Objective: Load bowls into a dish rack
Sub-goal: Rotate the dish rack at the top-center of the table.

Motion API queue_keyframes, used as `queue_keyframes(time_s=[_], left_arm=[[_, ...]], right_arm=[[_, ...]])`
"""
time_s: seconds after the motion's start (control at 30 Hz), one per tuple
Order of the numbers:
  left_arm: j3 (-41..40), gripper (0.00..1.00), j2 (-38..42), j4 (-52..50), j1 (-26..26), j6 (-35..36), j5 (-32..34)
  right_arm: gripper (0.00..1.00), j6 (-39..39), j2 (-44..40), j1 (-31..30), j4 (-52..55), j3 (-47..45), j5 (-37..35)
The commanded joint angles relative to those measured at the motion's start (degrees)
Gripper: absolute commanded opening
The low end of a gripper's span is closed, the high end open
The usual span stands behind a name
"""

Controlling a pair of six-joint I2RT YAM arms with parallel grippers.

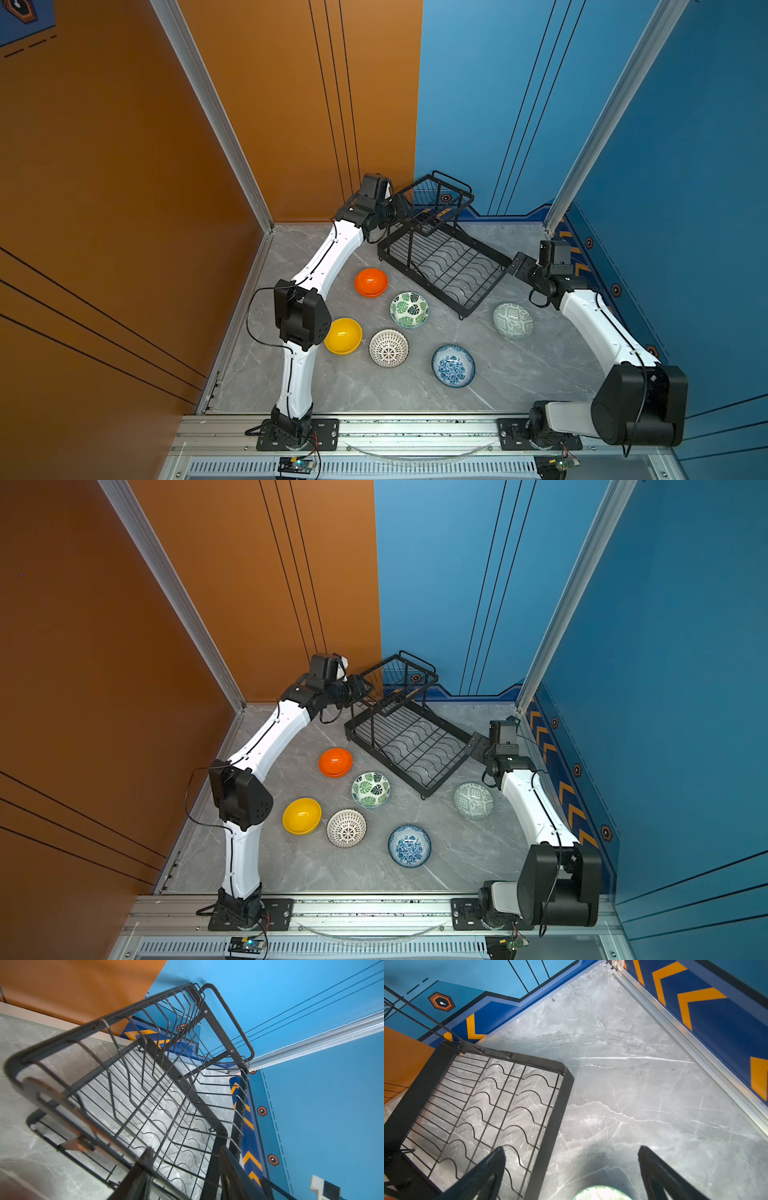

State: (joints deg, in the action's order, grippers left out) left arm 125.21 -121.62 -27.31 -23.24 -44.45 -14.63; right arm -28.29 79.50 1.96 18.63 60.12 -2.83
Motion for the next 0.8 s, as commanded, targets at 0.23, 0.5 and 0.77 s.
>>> queue_keyframes(time_s=[0.23,0.5,0.77], left_arm=[[-3.6,0.13,0.15,8.7,-0.71,-3.19,-4.11],[-6.47,0.02,3.61,8.81,-1.1,-0.29,-2.65],[-8.03,0.0,5.31,8.85,-1.15,-0.22,-1.17]], right_arm=[[1.0,-8.35,12.59,-1.77,-9.38,12.6,9.43],[1.0,-22.73,17.82,-2.61,-23.34,16.74,20.67],[1.0,-23.91,15.72,-3.81,-26.14,16.74,23.47]])
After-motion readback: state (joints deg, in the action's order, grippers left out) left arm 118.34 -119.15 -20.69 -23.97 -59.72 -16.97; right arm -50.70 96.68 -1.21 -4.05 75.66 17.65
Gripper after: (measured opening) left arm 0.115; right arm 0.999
